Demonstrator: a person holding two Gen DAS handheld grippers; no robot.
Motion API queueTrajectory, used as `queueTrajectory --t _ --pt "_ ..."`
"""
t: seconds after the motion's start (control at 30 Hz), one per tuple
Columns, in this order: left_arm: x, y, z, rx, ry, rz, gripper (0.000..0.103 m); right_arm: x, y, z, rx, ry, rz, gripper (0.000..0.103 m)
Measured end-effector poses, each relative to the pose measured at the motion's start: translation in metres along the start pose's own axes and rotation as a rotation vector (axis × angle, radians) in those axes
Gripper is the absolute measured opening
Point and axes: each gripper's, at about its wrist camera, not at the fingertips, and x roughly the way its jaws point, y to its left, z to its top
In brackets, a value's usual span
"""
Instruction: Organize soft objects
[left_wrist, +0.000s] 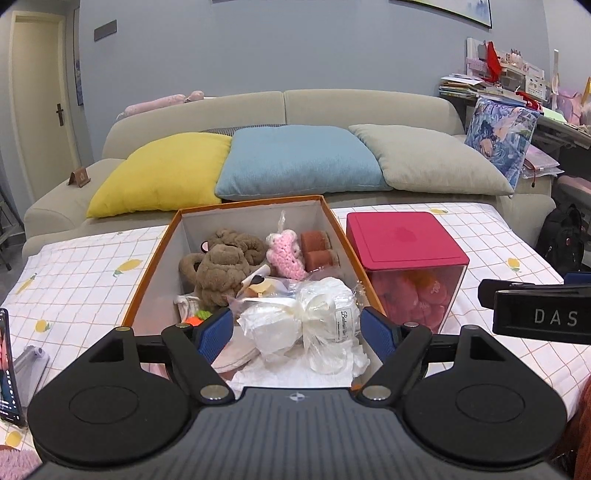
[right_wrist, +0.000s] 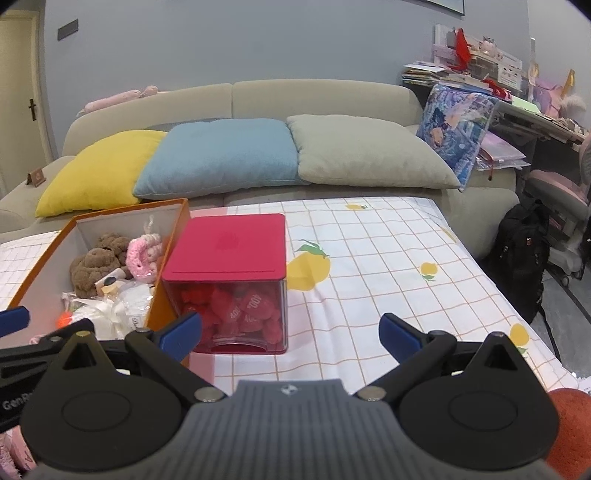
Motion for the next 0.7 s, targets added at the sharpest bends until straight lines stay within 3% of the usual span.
queueTrajectory --t 0.7 --pt "-0.0054 -0.0014 0.0012 -0.008 0.015 -0.009 0.092 -0.0059 0.005 -0.0053 -0.035 -0.007 0.028 0.1"
